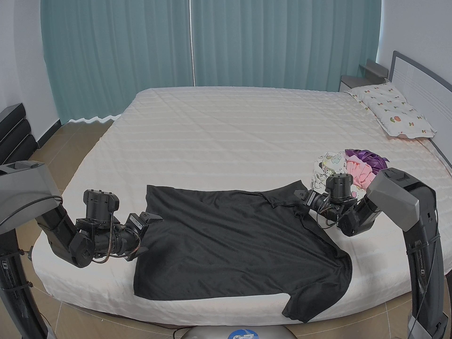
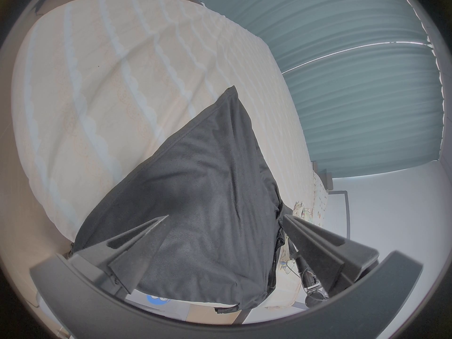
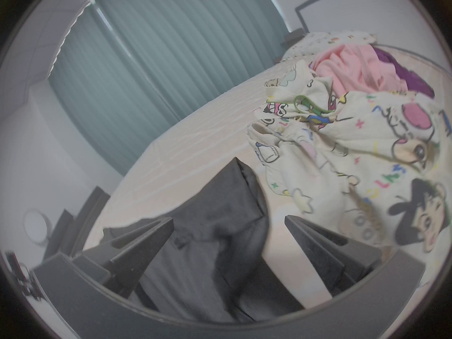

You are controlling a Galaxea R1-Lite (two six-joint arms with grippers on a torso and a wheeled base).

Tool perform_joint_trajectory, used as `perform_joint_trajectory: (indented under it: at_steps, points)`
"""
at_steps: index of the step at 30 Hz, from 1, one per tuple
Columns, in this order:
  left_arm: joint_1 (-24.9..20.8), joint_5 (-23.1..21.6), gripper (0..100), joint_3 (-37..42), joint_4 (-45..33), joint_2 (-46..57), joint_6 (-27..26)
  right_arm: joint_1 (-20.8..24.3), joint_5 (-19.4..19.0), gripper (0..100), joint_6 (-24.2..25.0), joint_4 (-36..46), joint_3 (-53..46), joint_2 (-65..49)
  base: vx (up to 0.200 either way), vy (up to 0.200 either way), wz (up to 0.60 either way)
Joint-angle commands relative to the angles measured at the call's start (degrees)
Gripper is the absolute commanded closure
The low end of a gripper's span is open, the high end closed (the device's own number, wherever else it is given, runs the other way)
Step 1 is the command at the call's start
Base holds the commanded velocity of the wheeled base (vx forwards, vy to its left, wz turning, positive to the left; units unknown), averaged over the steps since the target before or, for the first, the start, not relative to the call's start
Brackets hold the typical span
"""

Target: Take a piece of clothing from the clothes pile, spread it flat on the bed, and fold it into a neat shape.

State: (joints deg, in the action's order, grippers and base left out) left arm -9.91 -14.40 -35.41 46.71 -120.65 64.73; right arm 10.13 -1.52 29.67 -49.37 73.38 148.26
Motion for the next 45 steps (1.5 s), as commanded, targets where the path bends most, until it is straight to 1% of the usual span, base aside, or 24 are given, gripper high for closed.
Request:
perform_joint_trajectory:
  at_steps: [1, 7, 9, 11, 12, 15, 16, 19, 21, 25, 31, 32, 38, 39, 43, 45]
  points:
    - [-0.2, 0.0, 0, 0.0, 0.0, -0.5, 0.0, -0.3, -1.2, 0, -2.0, -0.9, -4.2, -2.8, 0.000, 0.000, 0.00]
    - [-0.2, 0.0, 0, 0.0, 0.0, -0.5, 0.0, 0.9, -0.7, 0, -3.1, -0.5, -1.2, 0.3, 0.000, 0.000, 0.00]
    - [-0.2, 0.0, 0, 0.0, 0.0, -0.6, 0.0, 1.4, -0.5, 0, -4.9, 0.2, 0.5, 2.3, 0.000, 0.000, 0.00]
    - [-0.2, 0.0, 0, 0.0, 0.0, -0.5, 0.0, 1.5, -0.5, 0, -5.2, 0.2, 0.6, 2.6, 0.000, 0.000, 0.00]
    - [-0.2, 0.0, 0, 0.0, 0.0, -0.6, 0.0, 1.6, -0.3, 0, -6.8, 0.5, 0.7, 3.3, 0.000, 0.000, 0.00]
    - [-0.2, 0.0, 0, -0.1, 0.0, -0.6, 0.0, 1.6, -0.3, 0, -7.7, 0.9, 1.2, 3.5, 0.000, 0.000, 0.00]
    - [-0.2, 0.0, 0, -0.1, 0.0, -0.6, 0.0, 1.6, -0.3, 100, -8.1, 1.1, 1.3, 3.5, 0.000, 0.000, 0.00]
    - [-0.2, 0.0, 0, -0.1, 0.0, -0.6, 0.0, 1.5, -0.1, 100, -10.2, 0.7, 1.4, 3.5, 0.000, 0.000, 0.00]
    - [-0.2, 0.0, 0, -0.1, 0.1, -0.6, 0.0, 1.3, 0.0, 100, -10.1, 0.6, 1.2, 3.2, 0.000, 0.000, 0.00]
    - [-0.2, 0.0, 0, -0.1, 0.2, -0.6, 0.0, 0.4, 1.9, 100, -10.1, 0.5, 2.1, 2.6, 0.000, 0.000, 0.00]
    - [-0.2, 0.0, 0, 0.0, 0.2, -0.6, 0.0, -0.7, 2.0, 100, -9.8, 0.6, 2.1, 2.1, 0.000, 0.000, 0.00]
    - [-0.2, 0.0, 0, -0.1, 0.2, -0.6, 0.0, -1.9, 1.7, 100, -9.7, 0.7, 2.3, 2.0, 0.000, 0.000, 0.00]
    - [-0.2, 0.0, 0, -0.1, 0.2, -0.6, 0.0, -4.9, 1.4, 100, -9.5, 1.4, 4.8, 2.7, 0.000, 0.000, 0.00]
    - [-0.2, 0.0, 0, -0.1, 0.3, -0.7, 0.0, -5.9, 1.4, 100, -9.5, 1.6, 5.6, 3.1, 0.000, 0.000, 0.00]
    - [-0.2, 0.0, 0, -0.1, 0.3, -0.9, 0.0, -7.4, 1.3, 100, -9.0, 2.6, 6.3, 3.6, 0.000, 0.000, 0.00]
    - [-0.2, 0.0, 0, -0.1, 0.3, -0.9, -0.1, -7.9, 0.8, 100, -6.5, 2.9, 7.0, 4.3, 0.000, 0.000, 0.00]
